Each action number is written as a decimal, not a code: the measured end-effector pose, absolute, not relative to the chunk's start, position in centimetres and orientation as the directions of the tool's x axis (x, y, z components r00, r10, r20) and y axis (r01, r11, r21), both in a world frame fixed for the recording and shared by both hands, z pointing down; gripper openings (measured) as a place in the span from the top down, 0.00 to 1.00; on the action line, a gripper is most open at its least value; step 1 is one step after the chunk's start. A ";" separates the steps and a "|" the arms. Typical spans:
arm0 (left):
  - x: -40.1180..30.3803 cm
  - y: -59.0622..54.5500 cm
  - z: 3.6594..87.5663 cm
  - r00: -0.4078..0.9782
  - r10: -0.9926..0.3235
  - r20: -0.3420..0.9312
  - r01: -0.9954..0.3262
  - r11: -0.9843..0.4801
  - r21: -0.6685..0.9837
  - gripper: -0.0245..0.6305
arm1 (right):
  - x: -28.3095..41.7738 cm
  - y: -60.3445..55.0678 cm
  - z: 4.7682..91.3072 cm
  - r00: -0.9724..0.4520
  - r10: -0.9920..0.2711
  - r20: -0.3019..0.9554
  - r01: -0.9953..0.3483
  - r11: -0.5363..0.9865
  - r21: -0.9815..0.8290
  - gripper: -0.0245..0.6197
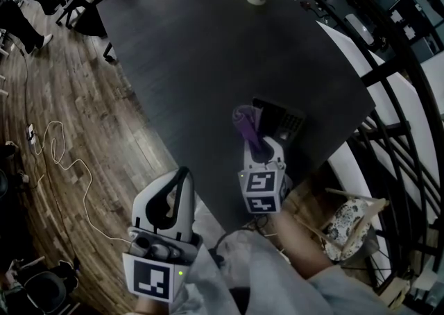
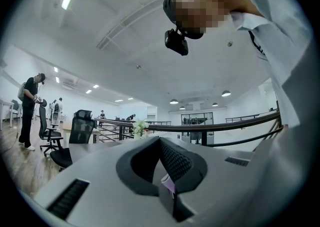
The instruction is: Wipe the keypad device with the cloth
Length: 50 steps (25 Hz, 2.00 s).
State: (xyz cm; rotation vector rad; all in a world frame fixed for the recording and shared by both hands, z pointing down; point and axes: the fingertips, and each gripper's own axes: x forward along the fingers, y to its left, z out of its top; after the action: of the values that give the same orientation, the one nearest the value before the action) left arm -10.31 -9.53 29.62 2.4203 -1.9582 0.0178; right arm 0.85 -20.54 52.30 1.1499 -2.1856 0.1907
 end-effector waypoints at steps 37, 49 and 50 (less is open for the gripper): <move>-5.3 -11.5 29.1 0.388 -0.922 0.005 -0.922 -0.388 0.021 0.95 | 12.6 -20.9 52.8 -0.241 -0.774 0.586 -0.948 0.316 0.028 0.82; -5.1 -11.7 28.1 0.384 -0.923 -0.019 -0.923 -0.384 0.010 0.95 | 17.2 -23.0 48.9 -0.175 -0.836 0.520 -0.939 0.301 0.168 0.82; -5.3 -11.7 28.0 0.380 -0.925 -0.022 -0.925 -0.381 0.009 0.95 | 17.3 -23.5 48.2 -0.176 -0.843 0.508 -0.932 0.309 0.189 0.82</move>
State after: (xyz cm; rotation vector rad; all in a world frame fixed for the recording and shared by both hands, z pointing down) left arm -5.25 -11.68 27.99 2.6137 -1.7506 -0.0371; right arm 17.33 -23.55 48.25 1.5687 -2.0540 0.2216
